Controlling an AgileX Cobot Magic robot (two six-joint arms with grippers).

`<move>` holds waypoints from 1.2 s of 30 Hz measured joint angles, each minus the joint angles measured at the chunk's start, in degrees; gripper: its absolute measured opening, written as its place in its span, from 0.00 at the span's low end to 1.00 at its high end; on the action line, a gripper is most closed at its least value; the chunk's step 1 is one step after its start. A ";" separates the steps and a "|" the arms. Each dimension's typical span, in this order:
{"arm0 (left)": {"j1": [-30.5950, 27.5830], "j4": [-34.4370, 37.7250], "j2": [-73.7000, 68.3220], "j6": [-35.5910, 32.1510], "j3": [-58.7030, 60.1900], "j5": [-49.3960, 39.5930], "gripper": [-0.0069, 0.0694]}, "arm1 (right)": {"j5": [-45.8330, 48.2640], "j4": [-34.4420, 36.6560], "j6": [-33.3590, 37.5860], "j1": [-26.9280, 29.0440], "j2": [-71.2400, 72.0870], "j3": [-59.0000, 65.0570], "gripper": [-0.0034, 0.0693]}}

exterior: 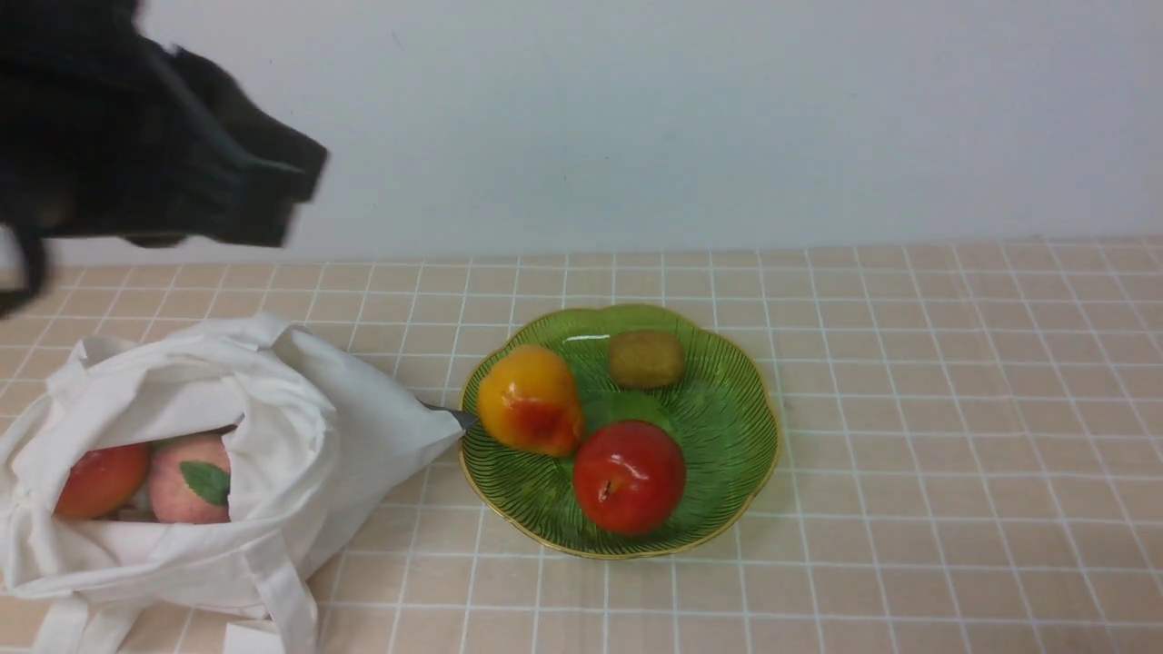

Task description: Take the fruit out of the bag on the brown coffee tablecloth and place them on the plate.

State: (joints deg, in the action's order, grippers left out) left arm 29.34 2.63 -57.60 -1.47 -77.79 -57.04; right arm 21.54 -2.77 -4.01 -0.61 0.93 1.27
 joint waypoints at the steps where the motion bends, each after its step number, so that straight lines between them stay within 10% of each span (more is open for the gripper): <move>1: 0.00 0.00 4.21 0.25 0.52 0.27 0.08 | 0.00 0.00 0.00 0.00 0.00 0.00 0.03; 17: 0.00 -2.63 51.45 14.51 42.55 24.49 0.08 | 0.00 0.00 0.00 0.00 0.00 0.00 0.03; 36: -0.14 -14.00 56.38 13.73 50.74 25.78 0.08 | 0.00 0.00 0.00 0.00 0.00 0.00 0.03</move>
State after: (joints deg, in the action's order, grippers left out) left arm 29.20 -11.37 -1.23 12.26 -27.06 -31.26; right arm 21.54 -2.77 -4.01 -0.61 0.93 1.27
